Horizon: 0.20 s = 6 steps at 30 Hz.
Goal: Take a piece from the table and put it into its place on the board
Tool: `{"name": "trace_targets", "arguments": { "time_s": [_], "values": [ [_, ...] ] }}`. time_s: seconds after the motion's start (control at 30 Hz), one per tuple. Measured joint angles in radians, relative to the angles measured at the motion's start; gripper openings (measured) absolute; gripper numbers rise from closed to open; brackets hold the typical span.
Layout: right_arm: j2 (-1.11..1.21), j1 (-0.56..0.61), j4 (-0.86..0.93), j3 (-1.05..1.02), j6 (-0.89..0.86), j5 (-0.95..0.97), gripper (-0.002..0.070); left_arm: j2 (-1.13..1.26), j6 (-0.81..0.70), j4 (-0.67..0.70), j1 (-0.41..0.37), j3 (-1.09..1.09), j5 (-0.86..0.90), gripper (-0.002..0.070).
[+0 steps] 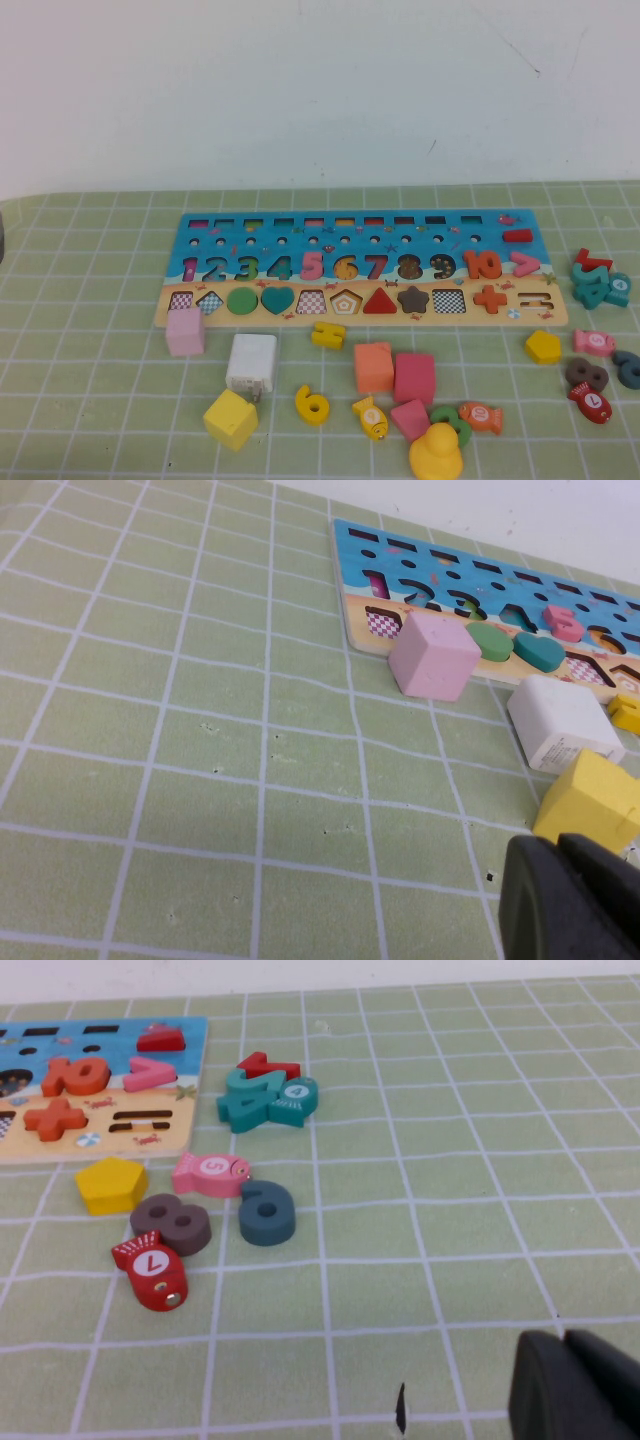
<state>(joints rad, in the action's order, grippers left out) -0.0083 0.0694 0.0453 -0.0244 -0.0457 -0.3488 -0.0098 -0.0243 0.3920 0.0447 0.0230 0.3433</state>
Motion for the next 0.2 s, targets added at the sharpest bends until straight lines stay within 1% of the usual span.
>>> {"name": "trace_targets", "arguments": {
  "time_s": [0.07, 0.2],
  "values": [
    [0.000, 0.000, 0.000, 0.000, 0.000, 0.000, -0.0001, 0.000, 0.000, -0.008, 0.000, 0.000, 0.000, -0.0001],
    [0.000, 0.000, 0.000, 0.000, 0.000, 0.000, -0.0001, 0.000, 0.000, -0.085, 0.000, 0.000, -0.002, -0.0001]
  ]
}}
